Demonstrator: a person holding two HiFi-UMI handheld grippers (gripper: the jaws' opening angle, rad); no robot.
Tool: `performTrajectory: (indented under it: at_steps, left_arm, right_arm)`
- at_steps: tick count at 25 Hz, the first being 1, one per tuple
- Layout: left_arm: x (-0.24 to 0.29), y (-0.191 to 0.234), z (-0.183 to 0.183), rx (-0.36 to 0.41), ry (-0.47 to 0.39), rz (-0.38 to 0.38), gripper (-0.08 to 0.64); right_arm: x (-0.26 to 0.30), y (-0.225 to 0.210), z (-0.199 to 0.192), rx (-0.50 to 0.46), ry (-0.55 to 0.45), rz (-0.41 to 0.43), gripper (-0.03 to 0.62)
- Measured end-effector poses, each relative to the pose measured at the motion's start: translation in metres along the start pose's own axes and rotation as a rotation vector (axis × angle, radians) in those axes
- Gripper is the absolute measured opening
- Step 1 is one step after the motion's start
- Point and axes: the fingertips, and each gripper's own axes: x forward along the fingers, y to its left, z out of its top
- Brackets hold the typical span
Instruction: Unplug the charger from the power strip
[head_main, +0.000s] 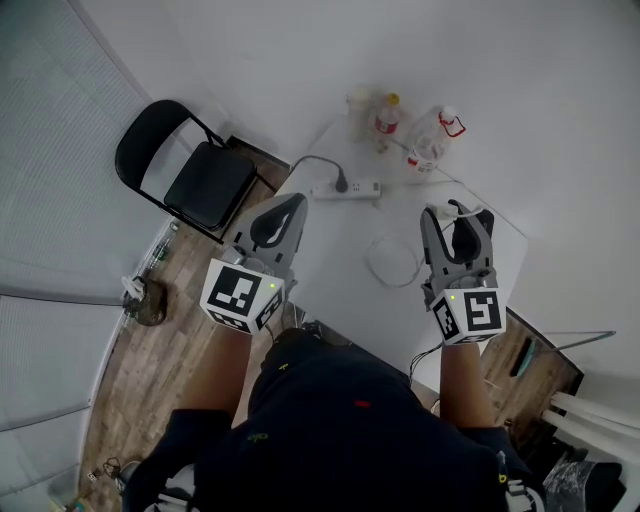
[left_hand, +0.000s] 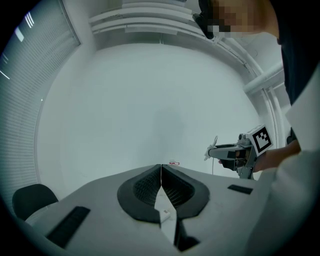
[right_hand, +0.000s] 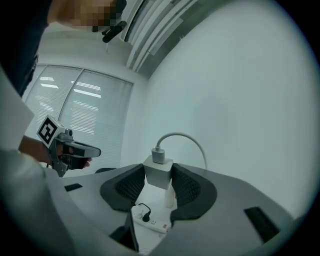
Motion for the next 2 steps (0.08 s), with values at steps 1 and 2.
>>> performTrajectory:
  at_steps: [1,2]
  left_arm:
    - [0.0008,0.0007,-0.0001,0.001,-0.001,-0.001,0.023]
    - [0.0015,0.0014,-0.0003,0.002,-0.001,-0.001,0.023]
  right_arm:
    - [0.001,-0.0012,-0.0003,0.0,0.0,-0.003,0.176]
    - [0.002,-0.0023,-0.0007,-0.001,0.0,-0.006,0.176]
